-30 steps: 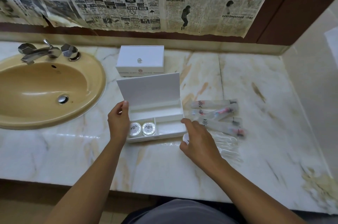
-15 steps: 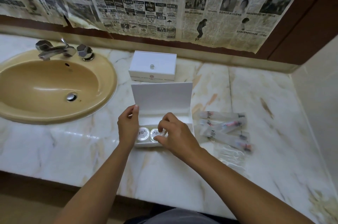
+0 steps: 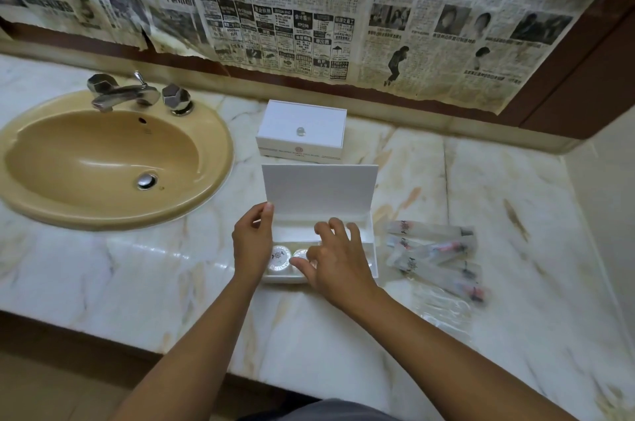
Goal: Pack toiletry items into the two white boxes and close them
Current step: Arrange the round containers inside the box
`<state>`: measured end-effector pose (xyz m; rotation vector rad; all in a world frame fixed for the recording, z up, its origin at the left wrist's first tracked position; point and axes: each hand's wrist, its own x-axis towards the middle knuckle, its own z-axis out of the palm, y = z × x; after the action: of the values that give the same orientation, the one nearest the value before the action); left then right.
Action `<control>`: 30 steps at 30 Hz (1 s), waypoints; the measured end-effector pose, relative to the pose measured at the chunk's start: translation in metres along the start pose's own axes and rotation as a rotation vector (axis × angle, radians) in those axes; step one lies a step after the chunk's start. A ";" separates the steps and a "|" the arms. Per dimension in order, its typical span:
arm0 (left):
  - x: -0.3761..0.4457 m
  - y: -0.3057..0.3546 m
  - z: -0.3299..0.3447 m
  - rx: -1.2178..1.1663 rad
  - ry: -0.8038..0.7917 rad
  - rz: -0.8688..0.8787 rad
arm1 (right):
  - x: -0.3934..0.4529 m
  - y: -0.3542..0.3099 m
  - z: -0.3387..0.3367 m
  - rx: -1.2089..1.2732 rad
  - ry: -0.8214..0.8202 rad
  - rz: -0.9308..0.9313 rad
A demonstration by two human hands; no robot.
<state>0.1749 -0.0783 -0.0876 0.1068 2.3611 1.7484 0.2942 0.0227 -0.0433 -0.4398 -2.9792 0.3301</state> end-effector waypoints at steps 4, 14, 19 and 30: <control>0.000 -0.001 0.000 0.011 0.000 0.014 | -0.003 0.003 0.002 -0.047 -0.035 0.009; 0.000 0.000 0.000 0.020 -0.008 0.019 | -0.019 0.010 0.008 0.056 0.133 0.024; 0.002 -0.001 0.000 0.021 -0.008 0.026 | -0.042 0.023 0.003 0.140 0.291 0.036; 0.001 -0.001 0.001 0.023 0.004 0.030 | -0.104 0.060 0.010 0.204 0.074 0.315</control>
<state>0.1744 -0.0774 -0.0892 0.1427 2.3944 1.7369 0.4078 0.0459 -0.0753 -0.8752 -2.7621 0.6245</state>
